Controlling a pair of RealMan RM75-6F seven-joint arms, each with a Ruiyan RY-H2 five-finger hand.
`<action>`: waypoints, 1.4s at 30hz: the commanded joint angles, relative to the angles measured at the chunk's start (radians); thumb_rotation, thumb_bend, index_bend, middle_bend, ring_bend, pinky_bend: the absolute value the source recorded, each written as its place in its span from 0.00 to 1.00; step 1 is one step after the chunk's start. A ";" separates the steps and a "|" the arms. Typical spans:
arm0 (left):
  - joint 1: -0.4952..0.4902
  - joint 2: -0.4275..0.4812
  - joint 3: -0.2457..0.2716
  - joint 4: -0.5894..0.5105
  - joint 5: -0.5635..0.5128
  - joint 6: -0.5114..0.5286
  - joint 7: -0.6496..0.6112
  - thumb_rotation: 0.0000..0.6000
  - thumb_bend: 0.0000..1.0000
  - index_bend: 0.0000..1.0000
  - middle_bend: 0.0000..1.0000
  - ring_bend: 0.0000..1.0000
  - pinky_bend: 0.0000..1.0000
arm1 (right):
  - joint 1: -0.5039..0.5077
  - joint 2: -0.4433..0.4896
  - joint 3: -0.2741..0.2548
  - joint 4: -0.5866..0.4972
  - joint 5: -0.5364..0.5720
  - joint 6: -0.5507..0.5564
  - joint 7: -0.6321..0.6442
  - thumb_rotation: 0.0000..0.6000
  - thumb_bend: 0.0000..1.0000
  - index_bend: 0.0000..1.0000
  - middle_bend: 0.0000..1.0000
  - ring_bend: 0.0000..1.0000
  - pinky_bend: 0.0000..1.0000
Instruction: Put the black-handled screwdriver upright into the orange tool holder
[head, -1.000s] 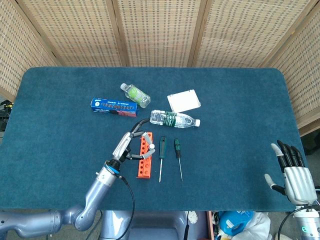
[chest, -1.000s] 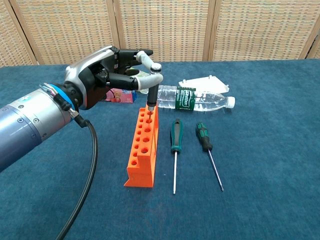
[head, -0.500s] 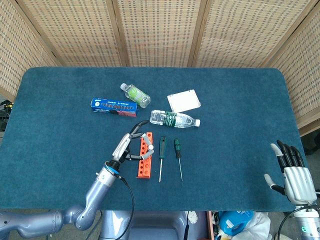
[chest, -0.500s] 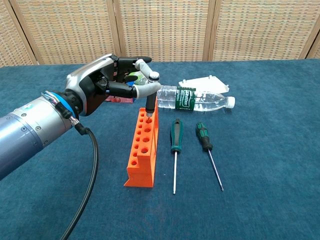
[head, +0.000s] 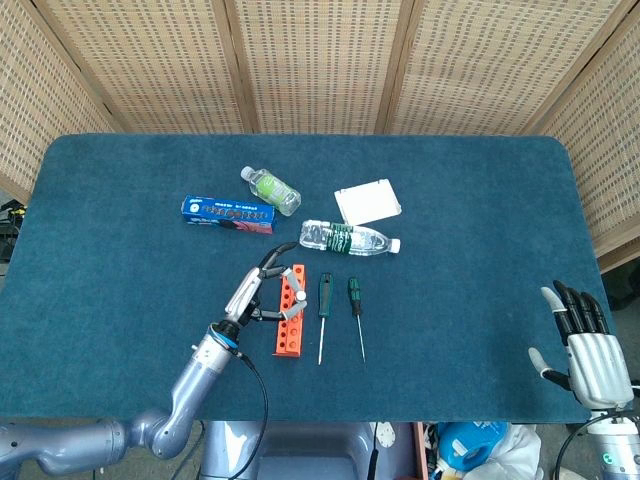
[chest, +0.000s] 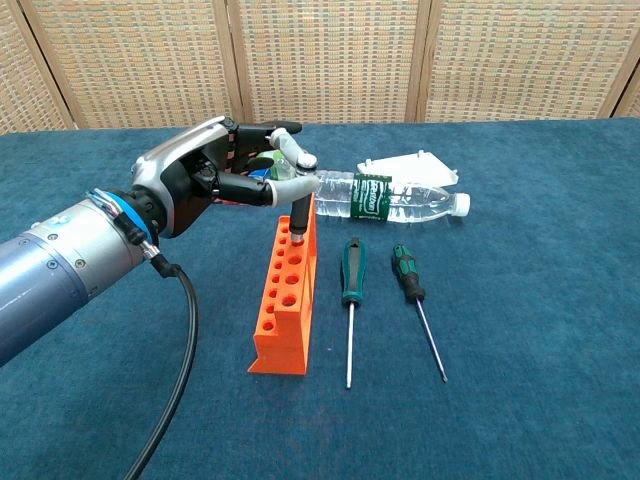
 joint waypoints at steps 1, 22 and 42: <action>0.001 -0.002 0.000 0.002 -0.002 -0.003 -0.003 1.00 0.37 0.64 0.10 0.00 0.00 | 0.000 0.001 0.000 0.000 0.000 0.001 0.000 1.00 0.28 0.00 0.00 0.00 0.00; -0.002 -0.016 0.001 0.033 -0.002 -0.016 -0.009 1.00 0.37 0.64 0.10 0.00 0.00 | -0.001 0.001 0.001 0.001 0.002 0.001 0.003 1.00 0.28 0.00 0.00 0.00 0.00; 0.003 -0.015 0.001 0.039 -0.007 -0.026 -0.019 1.00 0.37 0.64 0.10 0.00 0.00 | 0.000 -0.001 0.001 0.002 0.002 -0.001 0.002 1.00 0.28 0.00 0.00 0.00 0.00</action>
